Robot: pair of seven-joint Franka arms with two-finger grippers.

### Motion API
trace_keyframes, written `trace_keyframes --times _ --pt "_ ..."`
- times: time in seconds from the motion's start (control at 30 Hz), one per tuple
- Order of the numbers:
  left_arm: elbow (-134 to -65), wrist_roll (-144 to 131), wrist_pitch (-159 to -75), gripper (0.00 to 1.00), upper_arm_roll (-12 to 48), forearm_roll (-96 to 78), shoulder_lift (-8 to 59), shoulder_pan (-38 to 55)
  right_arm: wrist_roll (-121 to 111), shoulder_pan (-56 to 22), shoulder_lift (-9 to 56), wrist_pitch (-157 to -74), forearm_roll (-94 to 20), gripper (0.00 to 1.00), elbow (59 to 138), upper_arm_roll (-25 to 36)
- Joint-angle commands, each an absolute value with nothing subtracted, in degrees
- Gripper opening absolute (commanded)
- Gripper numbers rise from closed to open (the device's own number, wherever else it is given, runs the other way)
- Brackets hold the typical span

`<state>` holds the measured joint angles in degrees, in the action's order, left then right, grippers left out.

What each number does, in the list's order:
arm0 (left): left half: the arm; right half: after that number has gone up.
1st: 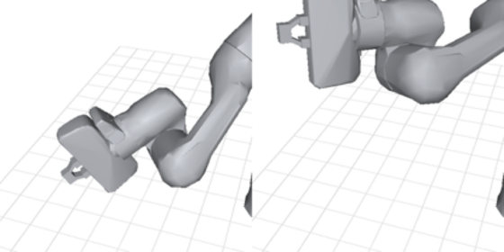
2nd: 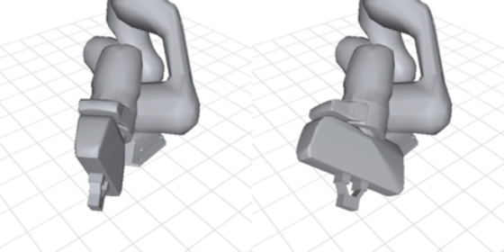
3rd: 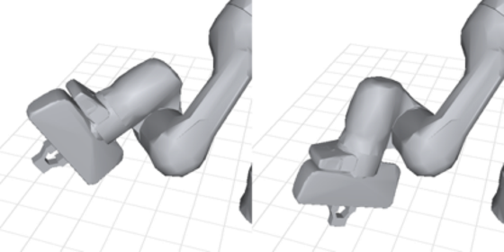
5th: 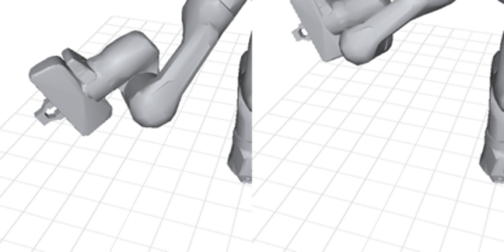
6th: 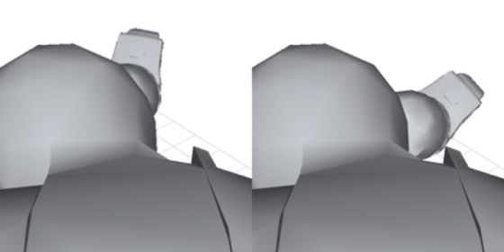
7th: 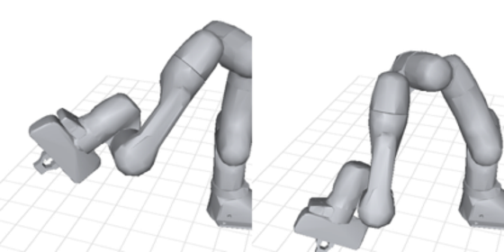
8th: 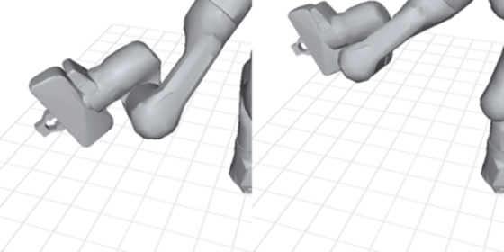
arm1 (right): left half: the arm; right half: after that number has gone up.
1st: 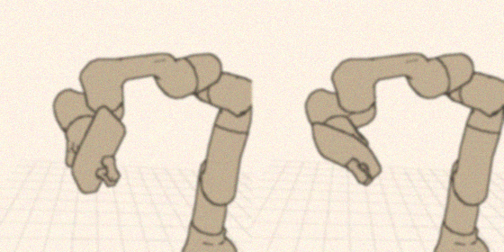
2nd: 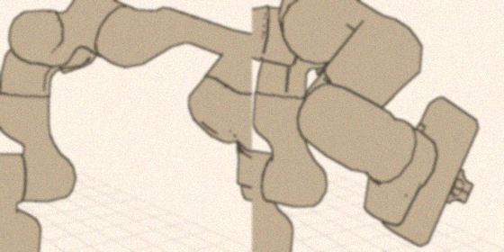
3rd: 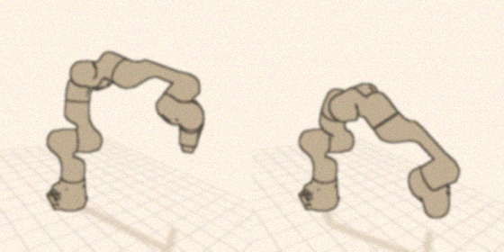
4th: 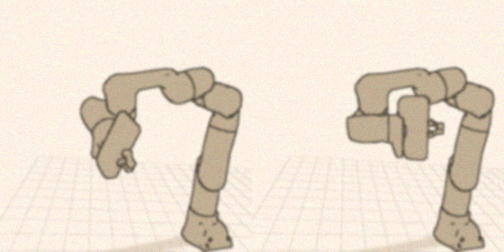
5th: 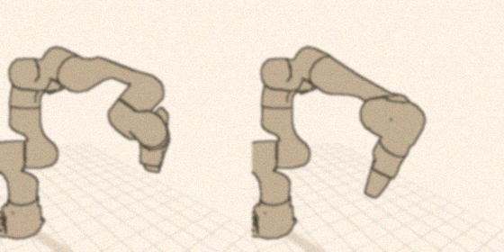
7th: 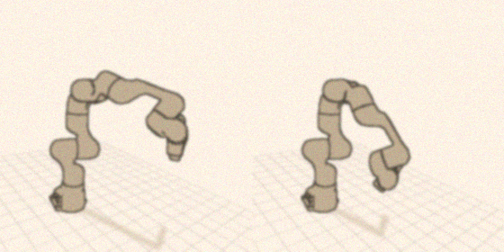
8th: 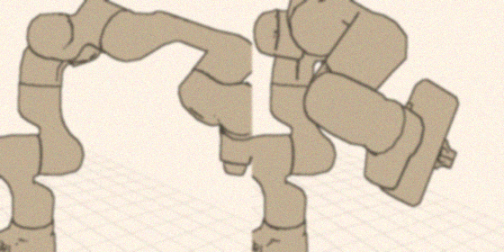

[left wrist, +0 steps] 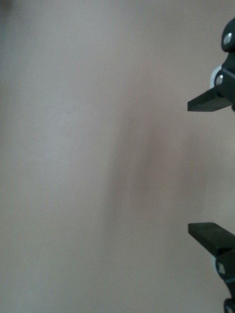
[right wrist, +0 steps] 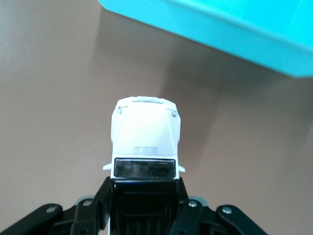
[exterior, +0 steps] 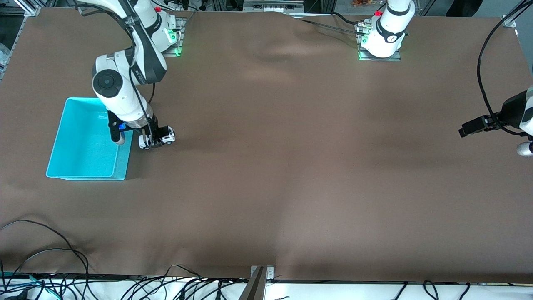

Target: Wind and store white jeep toy

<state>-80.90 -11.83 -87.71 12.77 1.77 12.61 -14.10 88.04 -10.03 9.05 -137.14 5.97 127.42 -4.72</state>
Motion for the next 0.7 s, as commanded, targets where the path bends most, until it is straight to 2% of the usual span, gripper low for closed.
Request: trace_keyframes --times 0.0,0.33,0.67 --pt "-80.77 -10.37 -87.28 1.00 12.66 0.88 12.57 -13.97 78.24 -7.83 5.45 -131.84 6.50 0.00 127.79 -5.10" --pt "-80.77 -10.37 -87.19 1.00 12.66 0.88 12.57 -13.97 64.27 -4.40 3.16 -127.36 6.50 0.00 127.79 -4.57" --pt "-80.86 -10.37 -87.19 1.00 12.66 0.88 12.57 -13.97 45.20 -3.25 1.67 -123.31 5.98 0.00 127.79 3.77"
